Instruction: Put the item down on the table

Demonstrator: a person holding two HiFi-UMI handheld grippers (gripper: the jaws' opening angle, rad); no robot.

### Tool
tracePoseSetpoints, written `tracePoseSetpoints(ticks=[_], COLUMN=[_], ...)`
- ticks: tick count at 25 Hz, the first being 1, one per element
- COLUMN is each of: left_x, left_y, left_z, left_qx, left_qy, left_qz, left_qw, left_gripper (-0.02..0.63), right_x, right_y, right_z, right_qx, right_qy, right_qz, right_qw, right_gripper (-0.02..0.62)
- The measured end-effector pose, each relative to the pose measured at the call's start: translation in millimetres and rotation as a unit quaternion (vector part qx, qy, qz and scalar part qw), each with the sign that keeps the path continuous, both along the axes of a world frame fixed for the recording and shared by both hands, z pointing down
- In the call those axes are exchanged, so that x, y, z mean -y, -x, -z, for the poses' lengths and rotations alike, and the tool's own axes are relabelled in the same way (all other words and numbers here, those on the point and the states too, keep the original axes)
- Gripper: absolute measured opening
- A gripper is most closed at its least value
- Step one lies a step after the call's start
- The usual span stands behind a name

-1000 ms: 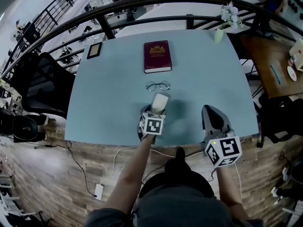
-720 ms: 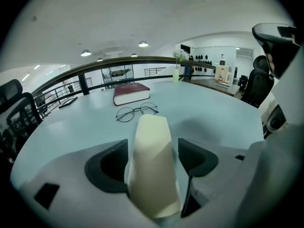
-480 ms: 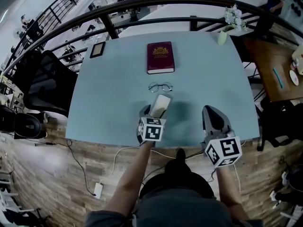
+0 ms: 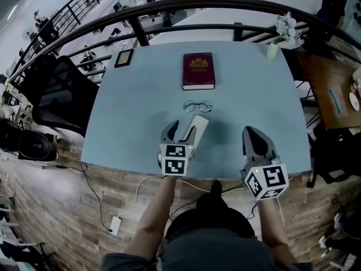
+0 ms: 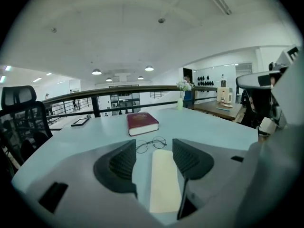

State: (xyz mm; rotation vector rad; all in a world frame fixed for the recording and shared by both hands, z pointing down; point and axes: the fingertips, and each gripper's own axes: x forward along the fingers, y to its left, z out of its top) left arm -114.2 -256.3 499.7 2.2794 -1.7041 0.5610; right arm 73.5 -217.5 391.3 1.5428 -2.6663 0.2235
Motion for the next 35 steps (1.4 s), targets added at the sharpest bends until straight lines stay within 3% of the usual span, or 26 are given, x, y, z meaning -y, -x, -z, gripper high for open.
tracePoseSetpoints(ticks=[17,27,35], left_x=[-28.0,-42.6,-54.4], left_y=[37.6,48.2,54.3], left_z=[88.6,113.3,120.1], left_qx=[-0.056,-0.065,-0.093], left_qy=[-0.12,-0.16,-0.169], left_qz=[0.046,0.058,0.066], left_qw=[0.9901,0.9832,0.979], left_gripper=[0.135,0.071,0.025], right_x=[1.6,0.4,-4.2], right_y=[8.2,11.5,13.5], right_z=[11.6,14.8,19.4], right_qx=[0.0,0.001,-0.001], right_qy=[-0.017,-0.023,-0.029], right_qz=[0.014,0.019,0.019], right_qw=[1.0,1.0,0.999], right_gripper=[0.003,0.003,0.003])
